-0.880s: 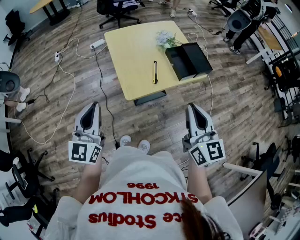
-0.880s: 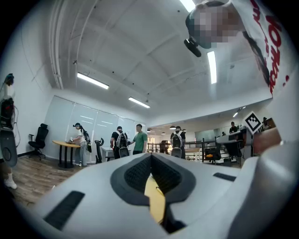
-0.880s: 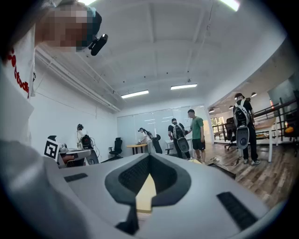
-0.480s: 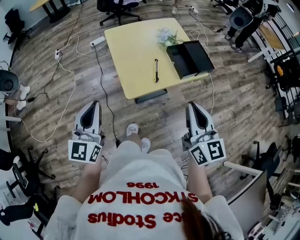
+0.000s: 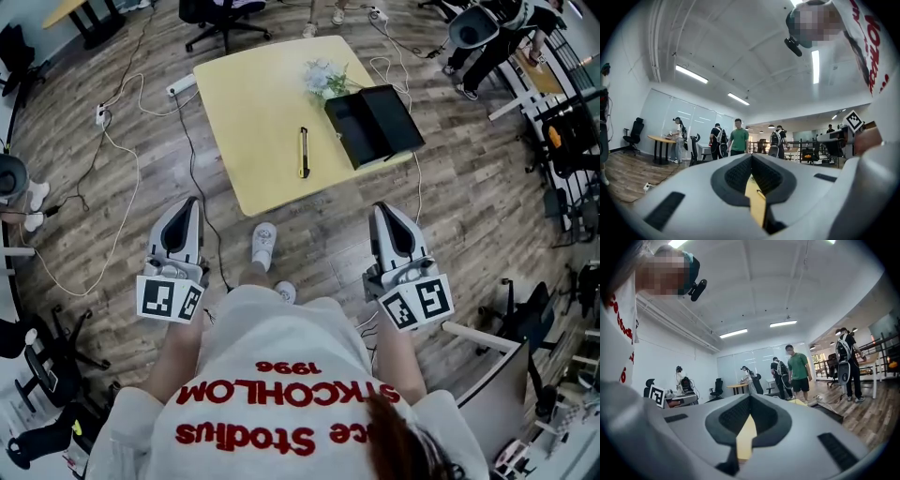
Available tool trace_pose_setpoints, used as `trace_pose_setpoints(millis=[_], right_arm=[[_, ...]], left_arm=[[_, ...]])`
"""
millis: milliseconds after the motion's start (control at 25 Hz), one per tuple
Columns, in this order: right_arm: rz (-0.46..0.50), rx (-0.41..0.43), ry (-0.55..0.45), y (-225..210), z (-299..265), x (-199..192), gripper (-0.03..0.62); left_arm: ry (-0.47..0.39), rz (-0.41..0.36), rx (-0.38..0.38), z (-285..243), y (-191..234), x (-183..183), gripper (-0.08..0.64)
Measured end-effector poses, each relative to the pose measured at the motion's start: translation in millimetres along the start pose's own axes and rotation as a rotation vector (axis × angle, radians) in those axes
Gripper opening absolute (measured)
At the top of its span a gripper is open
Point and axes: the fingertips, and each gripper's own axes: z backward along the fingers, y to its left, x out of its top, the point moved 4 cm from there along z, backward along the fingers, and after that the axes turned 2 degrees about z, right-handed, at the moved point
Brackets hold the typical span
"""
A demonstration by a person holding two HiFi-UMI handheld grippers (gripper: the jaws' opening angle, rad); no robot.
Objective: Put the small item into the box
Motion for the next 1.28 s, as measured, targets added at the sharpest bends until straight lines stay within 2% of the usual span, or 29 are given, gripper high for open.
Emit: trace_pose_setpoints(millis=[480,800,1080,1280], right_arm=[[0.004,-0.037,0.015,-41,-111,13,0.005],[-0.007,-0.101,-0.001,-62,-164,18,0.005],[-0.024,-0.148,0.014,-69,-190,16,0.005],[-0.031,-0.139,0.035,-71,-201,13,0.005]], left_arm=[[-0.009,0.021,-0.073,-128,65,-2,0.006],[-0.014,0.025,-0.140,-196,102,-4,0.006],[-0.002,0.027,-0.192,-235,117,-6,0.006],[0.008,0.042,-0.179,-240,120,-8,0.006]])
